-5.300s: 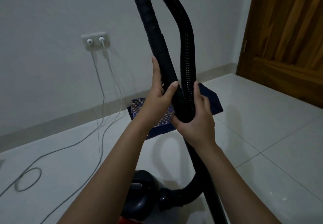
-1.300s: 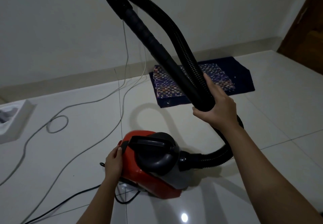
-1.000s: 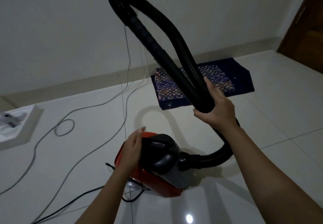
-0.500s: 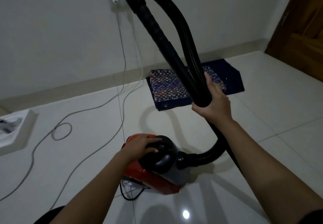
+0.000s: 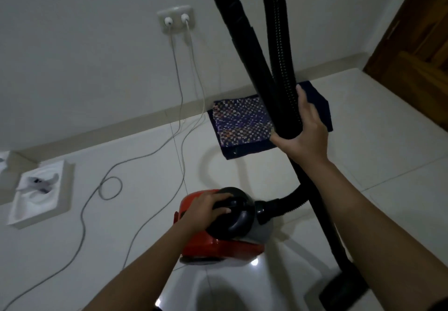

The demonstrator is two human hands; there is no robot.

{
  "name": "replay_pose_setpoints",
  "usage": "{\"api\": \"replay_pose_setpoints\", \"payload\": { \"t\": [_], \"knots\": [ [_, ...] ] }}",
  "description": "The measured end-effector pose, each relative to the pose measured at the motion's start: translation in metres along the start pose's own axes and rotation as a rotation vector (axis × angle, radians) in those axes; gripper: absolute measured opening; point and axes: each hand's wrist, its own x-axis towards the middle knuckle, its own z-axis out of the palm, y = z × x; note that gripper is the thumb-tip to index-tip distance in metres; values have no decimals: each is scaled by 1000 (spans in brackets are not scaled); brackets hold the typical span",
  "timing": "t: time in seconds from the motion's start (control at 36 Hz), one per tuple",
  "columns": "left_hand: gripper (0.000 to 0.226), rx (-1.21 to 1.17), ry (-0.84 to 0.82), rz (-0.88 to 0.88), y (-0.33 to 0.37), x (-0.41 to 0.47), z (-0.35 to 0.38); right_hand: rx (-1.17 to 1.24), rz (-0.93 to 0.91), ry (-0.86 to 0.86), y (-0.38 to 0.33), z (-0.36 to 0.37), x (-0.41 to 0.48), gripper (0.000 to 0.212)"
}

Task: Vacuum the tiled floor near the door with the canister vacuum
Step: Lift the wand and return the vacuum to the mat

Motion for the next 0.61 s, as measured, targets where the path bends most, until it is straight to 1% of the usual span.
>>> {"api": "replay_pose_setpoints", "payload": {
  "t": [0.19, 0.36, 0.47, 0.61],
  "knots": [
    [41, -52, 66, 0, 86, -29, -128, 2, 31, 18, -117, -75, 99, 104],
    [44, -29, 109, 9, 153, -23, -227, -33, -32, 58, -192, -122, 175, 99],
    [46, -37, 101, 4, 181, 1, -273, -36, -52, 86, -210, -138, 223, 101],
    [47, -39, 94, -49, 199, 50, -304, -18, -55, 104, -192, -145, 282, 102]
  ]
}}
